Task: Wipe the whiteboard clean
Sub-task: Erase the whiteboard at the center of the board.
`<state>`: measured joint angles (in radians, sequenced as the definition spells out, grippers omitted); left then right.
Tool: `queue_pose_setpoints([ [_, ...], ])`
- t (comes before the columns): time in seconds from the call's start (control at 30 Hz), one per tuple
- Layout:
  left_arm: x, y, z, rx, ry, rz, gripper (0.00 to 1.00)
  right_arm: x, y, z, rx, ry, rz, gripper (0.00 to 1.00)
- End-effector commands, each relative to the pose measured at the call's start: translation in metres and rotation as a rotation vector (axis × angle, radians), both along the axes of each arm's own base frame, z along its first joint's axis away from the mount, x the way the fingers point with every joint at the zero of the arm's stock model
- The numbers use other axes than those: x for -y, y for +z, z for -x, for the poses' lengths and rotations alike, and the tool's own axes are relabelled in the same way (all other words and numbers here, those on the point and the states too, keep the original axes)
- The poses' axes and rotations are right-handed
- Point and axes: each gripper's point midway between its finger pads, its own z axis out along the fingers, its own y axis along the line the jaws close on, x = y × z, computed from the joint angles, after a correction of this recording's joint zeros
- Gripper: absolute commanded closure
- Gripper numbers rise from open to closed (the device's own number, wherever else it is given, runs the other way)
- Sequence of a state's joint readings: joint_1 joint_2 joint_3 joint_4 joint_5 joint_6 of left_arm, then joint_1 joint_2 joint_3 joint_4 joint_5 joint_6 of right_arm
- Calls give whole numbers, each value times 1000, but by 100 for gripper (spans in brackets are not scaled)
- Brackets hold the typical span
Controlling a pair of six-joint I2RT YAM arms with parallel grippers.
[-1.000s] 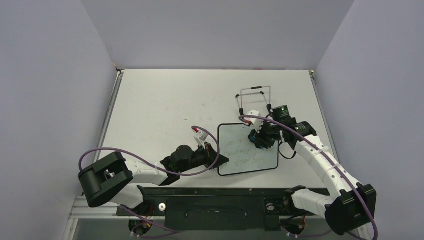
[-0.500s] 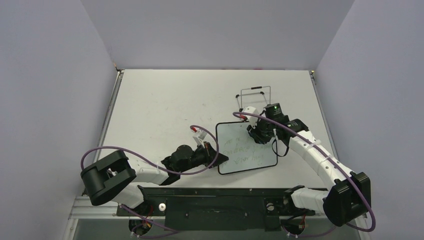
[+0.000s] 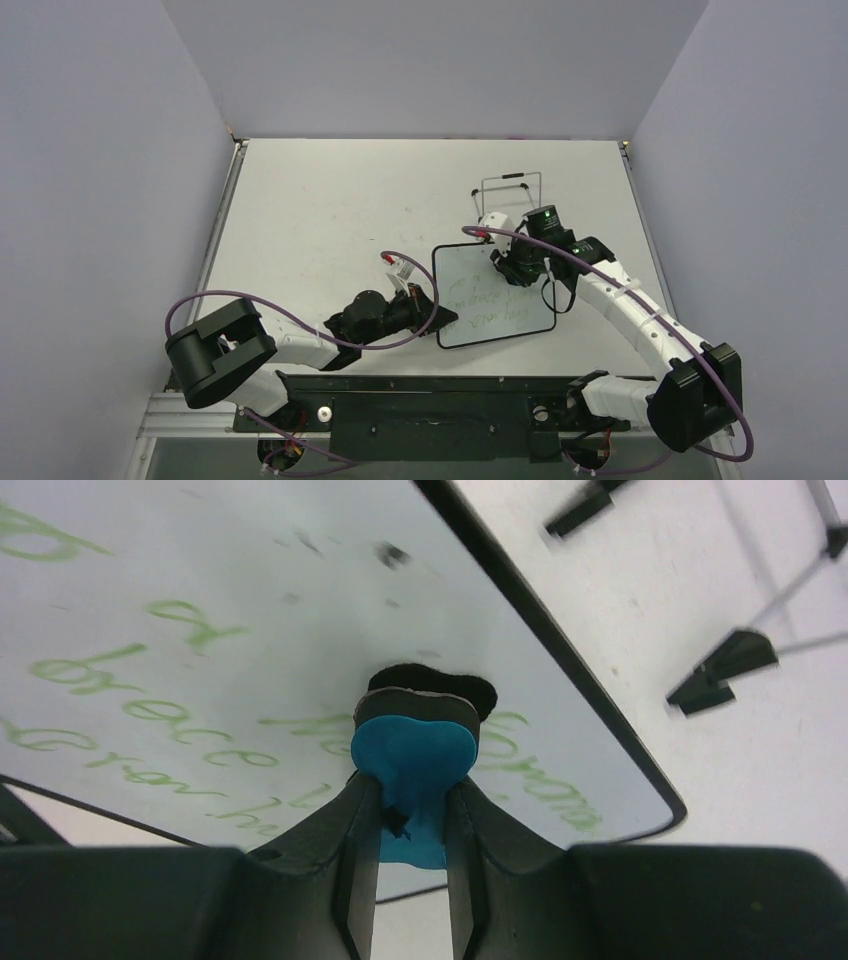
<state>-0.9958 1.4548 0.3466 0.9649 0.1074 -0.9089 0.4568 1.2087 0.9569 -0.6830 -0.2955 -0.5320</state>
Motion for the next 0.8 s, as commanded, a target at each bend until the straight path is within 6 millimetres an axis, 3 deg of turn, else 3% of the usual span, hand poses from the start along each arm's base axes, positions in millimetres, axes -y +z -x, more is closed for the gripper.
queue_pose_setpoints([
  [0.0, 9, 30, 5, 118, -44, 71, 100, 34, 4, -26, 69, -179, 38, 100],
  [0.1, 9, 30, 5, 120, -47, 69, 100, 27, 12, -37, 87, -178, 10, 100],
  [0.2, 9, 30, 5, 127, -48, 68, 100, 8, 24, -39, 83, -110, -36, 100],
  [0.37, 10, 32, 3, 135, -42, 71, 100, -12, 14, -2, 28, 72, -33, 100],
  [0.47, 10, 31, 3, 136, -45, 72, 100, 2, -5, 14, 4, 64, 17, 100],
  [0.57, 10, 30, 4, 135, -47, 70, 100, 26, -14, 7, 21, -32, 75, 100],
  [0.67, 10, 29, 4, 134, -47, 70, 100, 40, -5, -14, 78, -139, 76, 100],
  [0.77, 11, 29, 4, 134, -47, 74, 100, 39, 14, -35, 133, -201, 49, 100],
])
